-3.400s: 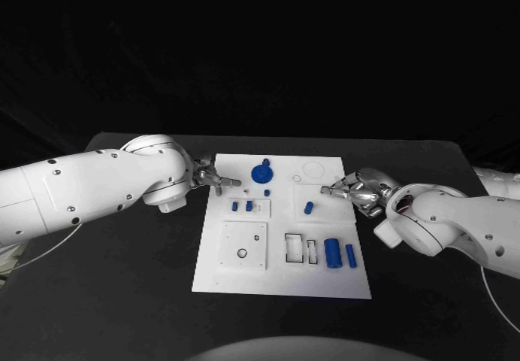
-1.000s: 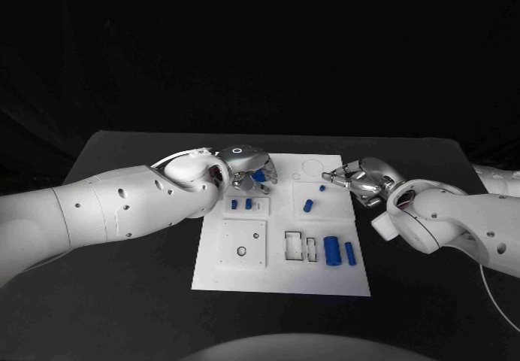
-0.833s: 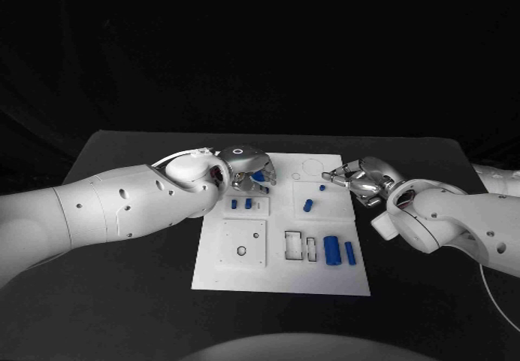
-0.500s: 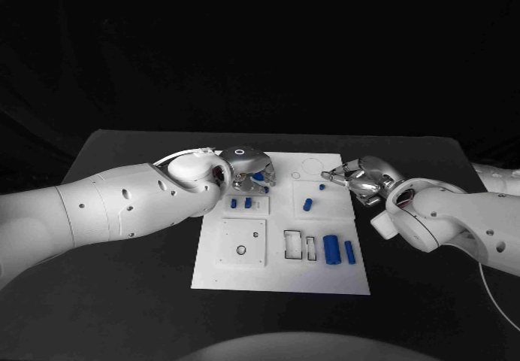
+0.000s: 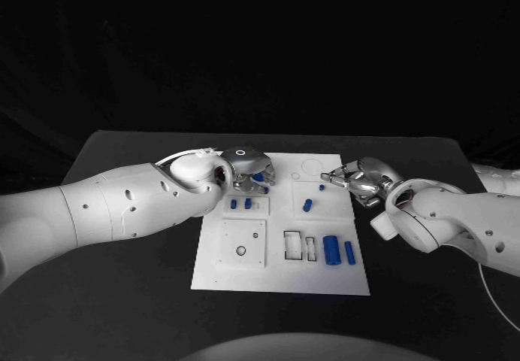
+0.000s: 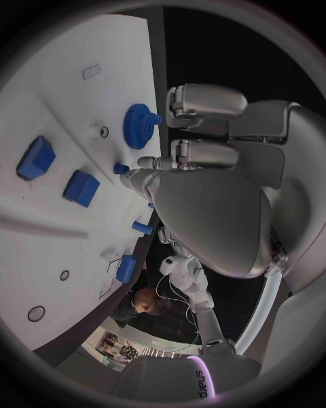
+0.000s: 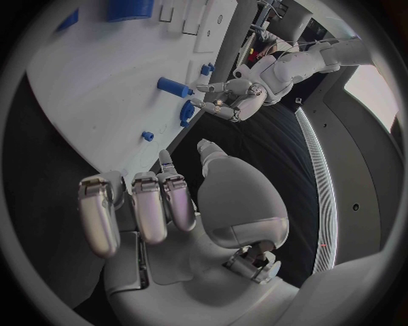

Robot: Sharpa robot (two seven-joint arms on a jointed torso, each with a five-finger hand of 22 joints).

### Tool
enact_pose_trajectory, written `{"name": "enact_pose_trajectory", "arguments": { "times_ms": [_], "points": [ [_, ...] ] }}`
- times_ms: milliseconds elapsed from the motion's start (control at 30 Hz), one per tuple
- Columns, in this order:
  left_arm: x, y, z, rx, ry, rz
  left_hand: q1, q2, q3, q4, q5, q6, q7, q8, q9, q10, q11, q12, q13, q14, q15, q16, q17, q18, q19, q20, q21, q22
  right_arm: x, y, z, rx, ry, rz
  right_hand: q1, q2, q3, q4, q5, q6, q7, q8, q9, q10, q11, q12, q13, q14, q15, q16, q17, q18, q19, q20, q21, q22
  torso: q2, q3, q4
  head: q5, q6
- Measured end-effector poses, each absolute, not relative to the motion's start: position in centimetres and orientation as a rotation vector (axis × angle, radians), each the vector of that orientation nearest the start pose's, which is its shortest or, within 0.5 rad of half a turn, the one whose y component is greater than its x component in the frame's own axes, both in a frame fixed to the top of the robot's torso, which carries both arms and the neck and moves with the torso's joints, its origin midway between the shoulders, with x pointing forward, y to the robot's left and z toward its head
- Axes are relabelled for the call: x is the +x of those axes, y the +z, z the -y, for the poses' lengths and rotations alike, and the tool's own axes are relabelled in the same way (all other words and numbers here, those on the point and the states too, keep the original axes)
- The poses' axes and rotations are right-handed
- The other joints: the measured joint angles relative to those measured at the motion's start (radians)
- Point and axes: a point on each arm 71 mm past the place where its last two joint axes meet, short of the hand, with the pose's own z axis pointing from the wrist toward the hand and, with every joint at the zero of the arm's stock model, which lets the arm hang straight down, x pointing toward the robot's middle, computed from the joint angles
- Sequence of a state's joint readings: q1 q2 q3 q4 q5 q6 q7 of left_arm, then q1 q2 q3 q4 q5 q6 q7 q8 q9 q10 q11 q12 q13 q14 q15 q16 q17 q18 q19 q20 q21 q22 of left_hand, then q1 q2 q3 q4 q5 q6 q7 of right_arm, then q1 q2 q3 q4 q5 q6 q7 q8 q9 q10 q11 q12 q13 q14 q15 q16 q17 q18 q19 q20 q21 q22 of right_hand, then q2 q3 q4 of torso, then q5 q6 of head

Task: Assemble the parts on the task board

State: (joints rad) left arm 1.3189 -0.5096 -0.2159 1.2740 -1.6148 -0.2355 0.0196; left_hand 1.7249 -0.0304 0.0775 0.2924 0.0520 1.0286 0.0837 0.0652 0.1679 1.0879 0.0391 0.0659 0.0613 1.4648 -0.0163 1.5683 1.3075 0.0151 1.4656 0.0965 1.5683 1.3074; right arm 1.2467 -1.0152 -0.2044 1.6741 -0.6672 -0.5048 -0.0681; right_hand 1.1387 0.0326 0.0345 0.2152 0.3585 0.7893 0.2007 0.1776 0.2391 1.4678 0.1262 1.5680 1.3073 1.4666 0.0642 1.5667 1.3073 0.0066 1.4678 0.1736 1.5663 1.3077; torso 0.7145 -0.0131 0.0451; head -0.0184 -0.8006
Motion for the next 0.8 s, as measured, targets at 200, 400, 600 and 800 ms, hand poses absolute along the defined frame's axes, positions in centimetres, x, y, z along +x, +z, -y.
{"name": "enact_pose_trajectory", "arguments": {
  "times_ms": [200,400,600,800],
  "points": [
    [51.30,-19.96,-9.27,0.636,-0.639,-1.649,0.000,0.000,0.006,0.000,0.000,0.000,0.000,0.000,-0.001,0.000,0.000,0.000,0.000,0.000,0.000,0.000,0.000,0.000,0.000,0.000,0.000,0.000,44.34,-21.66,25.92,0.707,0.835,-1.792,0.000,0.000,0.000,0.000,0.000,0.000,0.000,0.000,0.000,0.000,0.000,0.000,0.000,0.000,0.000,0.000,0.000,0.000,0.000,0.000,0.000,0.000,0.000,0.0000,-0.0003,-0.001,0.002],
    [51.44,-20.06,-9.22,0.637,-0.633,-1.649,0.000,0.000,0.011,0.000,0.000,0.000,0.000,0.000,-0.003,0.000,0.000,0.000,0.000,0.000,0.000,0.000,0.000,0.000,0.000,0.000,0.000,0.000,44.32,-21.68,25.88,0.707,0.835,-1.796,0.000,0.000,0.000,0.000,0.000,0.000,0.000,0.000,0.000,0.000,0.000,0.000,0.000,0.000,0.000,0.000,0.000,0.000,0.000,0.000,0.000,0.000,0.000,0.0002,-0.0002,-0.001,0.003],
    [51.53,-20.15,-9.09,0.639,-0.631,-1.650,0.000,0.000,0.011,0.000,0.000,0.000,0.000,0.000,-0.003,0.000,0.000,0.000,0.000,0.000,0.000,0.000,0.000,0.000,0.000,0.000,0.000,0.000,44.31,-21.70,25.85,0.707,0.835,-1.799,0.000,0.000,0.000,0.000,0.000,0.000,0.000,0.000,0.000,0.000,0.000,0.000,0.000,0.000,0.000,0.000,0.001,0.000,0.000,0.000,0.000,0.000,0.000,0.0002,-0.0003,-0.001,0.003],
    [51.52,-20.23,-8.90,0.646,-0.632,-1.656,0.000,0.000,0.014,0.003,0.000,0.000,0.000,0.000,-0.004,0.000,0.000,0.000,0.000,0.000,0.000,0.000,0.000,0.000,0.000,0.000,0.000,0.000,44.30,-21.71,25.84,0.707,0.834,-1.801,0.000,0.000,0.000,0.000,0.000,0.000,0.000,0.000,0.000,0.000,0.000,0.000,0.000,0.000,0.000,0.000,0.001,0.000,0.000,0.000,0.000,0.000,0.000,0.0001,-0.0006,0.000,0.002]
  ]
}}
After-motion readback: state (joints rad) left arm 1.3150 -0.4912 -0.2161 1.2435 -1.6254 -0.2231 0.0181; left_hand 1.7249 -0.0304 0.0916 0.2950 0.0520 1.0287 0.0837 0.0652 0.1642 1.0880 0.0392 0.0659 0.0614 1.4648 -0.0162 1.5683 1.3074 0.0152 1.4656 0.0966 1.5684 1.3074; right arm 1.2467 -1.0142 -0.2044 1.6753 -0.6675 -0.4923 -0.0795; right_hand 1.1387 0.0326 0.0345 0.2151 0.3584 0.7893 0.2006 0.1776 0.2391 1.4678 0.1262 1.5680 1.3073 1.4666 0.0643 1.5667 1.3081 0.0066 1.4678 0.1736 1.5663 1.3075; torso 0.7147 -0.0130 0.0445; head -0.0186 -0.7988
